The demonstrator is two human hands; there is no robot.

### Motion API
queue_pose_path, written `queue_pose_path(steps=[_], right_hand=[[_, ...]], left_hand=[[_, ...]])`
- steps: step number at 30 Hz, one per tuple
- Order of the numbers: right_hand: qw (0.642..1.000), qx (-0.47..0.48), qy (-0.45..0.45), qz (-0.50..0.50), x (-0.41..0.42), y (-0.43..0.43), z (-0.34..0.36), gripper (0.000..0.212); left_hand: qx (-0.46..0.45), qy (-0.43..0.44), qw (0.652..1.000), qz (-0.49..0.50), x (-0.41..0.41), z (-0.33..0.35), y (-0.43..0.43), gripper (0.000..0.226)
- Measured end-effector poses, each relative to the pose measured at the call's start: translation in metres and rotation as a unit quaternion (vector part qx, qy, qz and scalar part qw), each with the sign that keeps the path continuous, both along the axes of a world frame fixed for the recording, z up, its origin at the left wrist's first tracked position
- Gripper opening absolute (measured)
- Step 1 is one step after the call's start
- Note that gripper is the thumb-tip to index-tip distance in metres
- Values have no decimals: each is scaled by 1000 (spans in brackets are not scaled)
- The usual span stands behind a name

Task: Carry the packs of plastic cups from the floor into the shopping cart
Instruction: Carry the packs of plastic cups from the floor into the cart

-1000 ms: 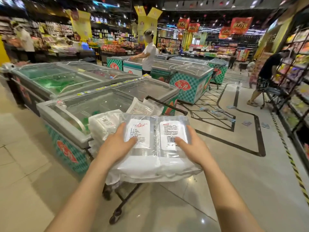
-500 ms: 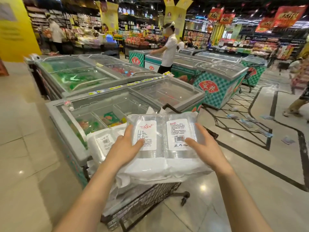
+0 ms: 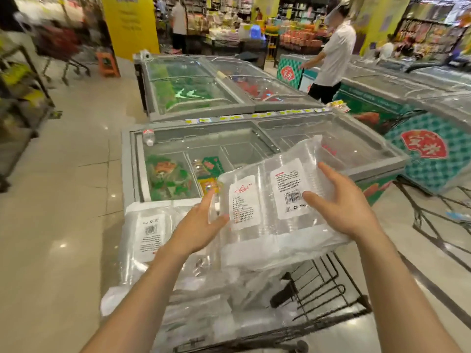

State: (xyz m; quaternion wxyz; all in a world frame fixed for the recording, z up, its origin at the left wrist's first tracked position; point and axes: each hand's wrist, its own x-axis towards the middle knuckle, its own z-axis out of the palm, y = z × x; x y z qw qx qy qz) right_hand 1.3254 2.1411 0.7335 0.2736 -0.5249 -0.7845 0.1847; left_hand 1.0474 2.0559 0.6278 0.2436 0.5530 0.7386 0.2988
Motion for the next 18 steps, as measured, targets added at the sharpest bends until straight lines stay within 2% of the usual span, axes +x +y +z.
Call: queue_pose_path(steps=[2, 5, 9, 15, 18], right_hand=[[999, 14, -40, 14, -6, 27, -5, 76], [996, 11, -80, 26, -18, 55, -18, 73], [993, -17, -118, 25, -35, 81, -43, 75], [980, -94, -165, 53, -77, 93, -117, 77], [981, -95, -167, 38, -83, 91, -139, 78]], left_hand=[[-35, 76, 996, 35, -11, -21, 10, 78], [-143, 195, 967, 78, -23, -52, 18, 79], [-228, 232, 941, 91, -27, -80, 21, 76], [-237, 250, 935, 88, -36, -88, 25, 70], [-260, 262, 926, 82, -40, -89, 26, 74]])
